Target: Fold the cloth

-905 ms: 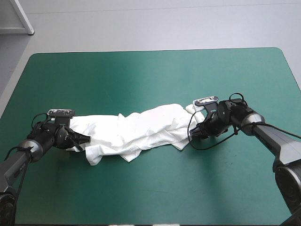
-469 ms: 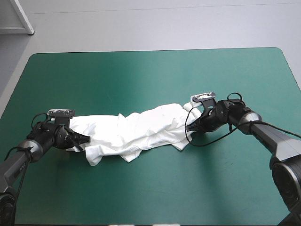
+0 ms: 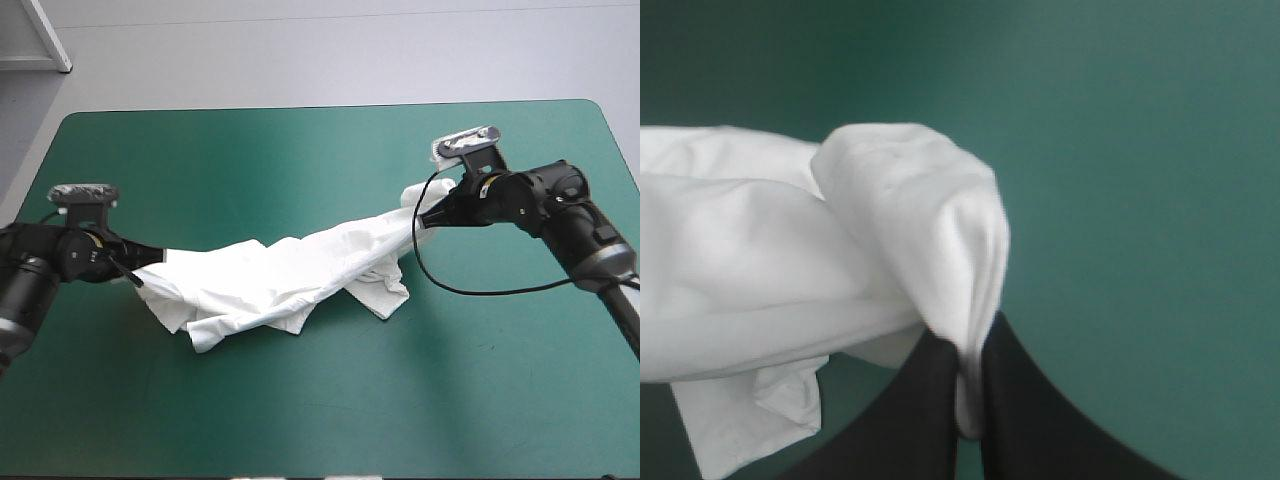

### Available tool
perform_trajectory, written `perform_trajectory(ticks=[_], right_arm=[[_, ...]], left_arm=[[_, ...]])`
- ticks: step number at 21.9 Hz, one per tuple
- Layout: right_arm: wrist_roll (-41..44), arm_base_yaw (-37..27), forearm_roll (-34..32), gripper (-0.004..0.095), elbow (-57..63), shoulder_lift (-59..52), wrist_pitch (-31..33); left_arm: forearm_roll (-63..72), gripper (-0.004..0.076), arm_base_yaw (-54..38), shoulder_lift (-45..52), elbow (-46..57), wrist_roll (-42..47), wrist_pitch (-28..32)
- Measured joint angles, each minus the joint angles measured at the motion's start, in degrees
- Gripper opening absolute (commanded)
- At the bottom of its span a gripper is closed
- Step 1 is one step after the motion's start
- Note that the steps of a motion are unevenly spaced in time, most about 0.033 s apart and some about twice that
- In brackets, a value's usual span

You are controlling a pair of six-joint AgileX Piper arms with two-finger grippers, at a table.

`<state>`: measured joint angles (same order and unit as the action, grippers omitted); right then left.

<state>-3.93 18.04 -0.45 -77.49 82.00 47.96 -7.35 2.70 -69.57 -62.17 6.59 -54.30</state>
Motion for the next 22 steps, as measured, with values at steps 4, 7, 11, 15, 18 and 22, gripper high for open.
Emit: perform_trajectory(ticks=[4, 7, 11, 15, 18, 22], right_arm=[[1.0, 0.0, -1.76, -0.0017, -7.58, -5.38, 4.0], [1.86, 0.0, -4.08, -0.0017, -16.77, -9.91, 6.59], [2.26, 0.0, -6.49, -0.0017, -29.99, -13.84, 11.88], [2.26, 0.0, -8.69, -0.0017, -39.78, -16.79, 16.19], [2.2, 0.0, -8.85, -0.0017, -44.95, -18.98, 19.21], [0.45, 0.0, -6.31, -0.0017, -46.93, -20.16, 22.57]], left_arm=[[0.63, -0.0008, 0.0, 5.31, -14.91, -2.39, -7.35], [0.77, -0.0008, 0.0, 7.62, -30.19, -6.59, -13.31], [0.66, -0.0008, 0.0, 8.05, -48.41, -10.49, -17.36], [0.66, -0.0008, 0.0, 8.58, -58.75, -13.29, -17.76], [0.66, -0.0008, 0.0, 8.98, -61.48, -13.75, -17.78], [3.63, -0.0008, 0.0, 9.03, -58.08, -13.75, -17.83]])
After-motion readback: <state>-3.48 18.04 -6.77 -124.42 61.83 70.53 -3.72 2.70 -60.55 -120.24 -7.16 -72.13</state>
